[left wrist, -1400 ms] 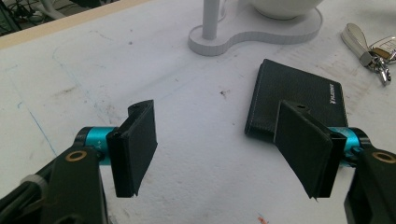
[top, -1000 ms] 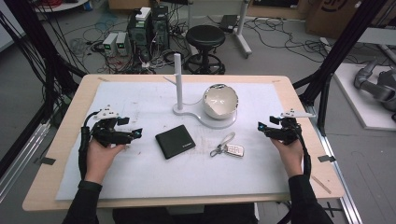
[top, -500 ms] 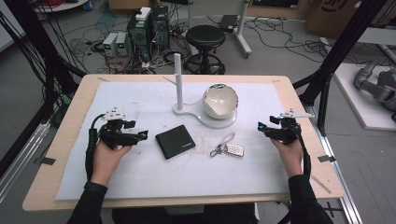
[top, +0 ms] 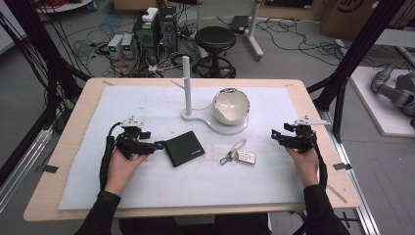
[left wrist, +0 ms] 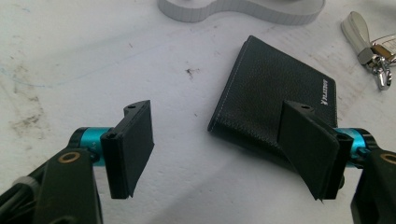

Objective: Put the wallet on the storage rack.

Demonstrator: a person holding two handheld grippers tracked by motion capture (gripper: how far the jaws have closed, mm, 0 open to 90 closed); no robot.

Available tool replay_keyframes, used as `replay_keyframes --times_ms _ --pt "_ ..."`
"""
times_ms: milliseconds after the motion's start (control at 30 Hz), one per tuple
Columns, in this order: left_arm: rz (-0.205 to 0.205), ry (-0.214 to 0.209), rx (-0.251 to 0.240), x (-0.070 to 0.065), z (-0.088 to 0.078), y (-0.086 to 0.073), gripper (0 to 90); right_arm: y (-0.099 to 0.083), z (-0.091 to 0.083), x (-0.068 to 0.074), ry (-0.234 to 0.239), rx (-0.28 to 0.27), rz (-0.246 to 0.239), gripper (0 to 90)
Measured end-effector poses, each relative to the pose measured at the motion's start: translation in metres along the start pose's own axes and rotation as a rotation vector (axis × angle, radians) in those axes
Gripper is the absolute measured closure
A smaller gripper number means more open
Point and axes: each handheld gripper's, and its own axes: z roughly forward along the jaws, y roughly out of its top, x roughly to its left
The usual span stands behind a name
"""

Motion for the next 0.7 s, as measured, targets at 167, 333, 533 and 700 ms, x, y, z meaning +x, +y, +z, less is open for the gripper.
replay_keyframes --times_ms 167,333,533,700 --pt "-0.004 -0.004 0.017 -0.002 0.005 -0.002 27.3 0.000 0.001 0.002 0.001 0.007 -0.013 34.4" --pt "-0.030 0.000 0.039 0.000 0.011 -0.004 27.5 0.000 0.002 0.003 0.003 0.009 -0.011 34.4" --pt "-0.075 -0.011 0.037 0.001 0.014 -0.007 28.1 0.000 0.003 0.003 0.001 0.010 -0.017 34.4" --pt "-0.129 -0.019 0.038 0.002 0.021 -0.011 28.1 0.000 0.004 0.003 0.002 0.015 -0.019 34.4"
